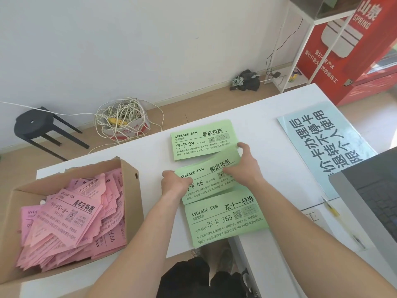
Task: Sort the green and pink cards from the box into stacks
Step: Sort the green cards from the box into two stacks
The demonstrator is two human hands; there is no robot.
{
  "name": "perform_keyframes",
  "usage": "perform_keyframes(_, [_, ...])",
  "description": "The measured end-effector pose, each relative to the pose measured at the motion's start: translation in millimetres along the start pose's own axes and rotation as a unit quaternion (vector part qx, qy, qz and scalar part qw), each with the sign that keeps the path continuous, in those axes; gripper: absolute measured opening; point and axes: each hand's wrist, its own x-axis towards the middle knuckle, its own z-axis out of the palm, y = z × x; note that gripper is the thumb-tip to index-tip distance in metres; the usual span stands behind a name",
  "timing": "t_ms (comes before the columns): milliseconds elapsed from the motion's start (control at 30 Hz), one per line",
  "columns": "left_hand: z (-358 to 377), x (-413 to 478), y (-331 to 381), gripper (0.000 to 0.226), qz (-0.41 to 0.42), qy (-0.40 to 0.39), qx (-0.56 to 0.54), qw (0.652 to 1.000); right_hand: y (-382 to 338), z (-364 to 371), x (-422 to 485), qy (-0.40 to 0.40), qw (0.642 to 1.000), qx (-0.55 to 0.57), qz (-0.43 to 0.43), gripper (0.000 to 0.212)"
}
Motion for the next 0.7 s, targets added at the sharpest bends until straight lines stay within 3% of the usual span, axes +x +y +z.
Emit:
perform_keyframes(33, [-0.7,-1.2,-2.0,0.072,0.003,0.002,-0.002,1.000,0.0,-0.1,-0.7,0.000,1.000,0.012,0.018,0.077])
perform_keyframes(167, [-2.8,-4.4,-7.4,0.067,0.015,0.014,-0.019,1.000,1.1,0.3,0.6,-0.015,0.998,0.043,0.036,0.040])
perform_keyframes(267, [-7.2,-8.1,-12.0,0.067,0.027,0.029,-0.047,0.998,-9.6,1.6,-6.4,-0.026,0.997,0.053,-0.042,0.041])
perform_keyframes(433, [-27.9,-17.2,-22.2,0.078,0.042,-0.022,-0.219,0.975,-31.2,-12.3,-10.8,-0.083,0.980,0.057,-0.174,0.041])
perform_keyframes(567, [-43.2,-30.5,-25.7,0.035,0.125,-0.039,-0.227,0.965,-39.3,-27.1,-11.1,-0.139,0.963,0.104,-0.208,0.040])
perform_keyframes(700, [-46.3,-40.8,-23.3,0.030,0.205,0.007,-0.207,0.957,-26.6,-26.6,-6.4,-0.120,0.960,0.144,-0.210,0.038])
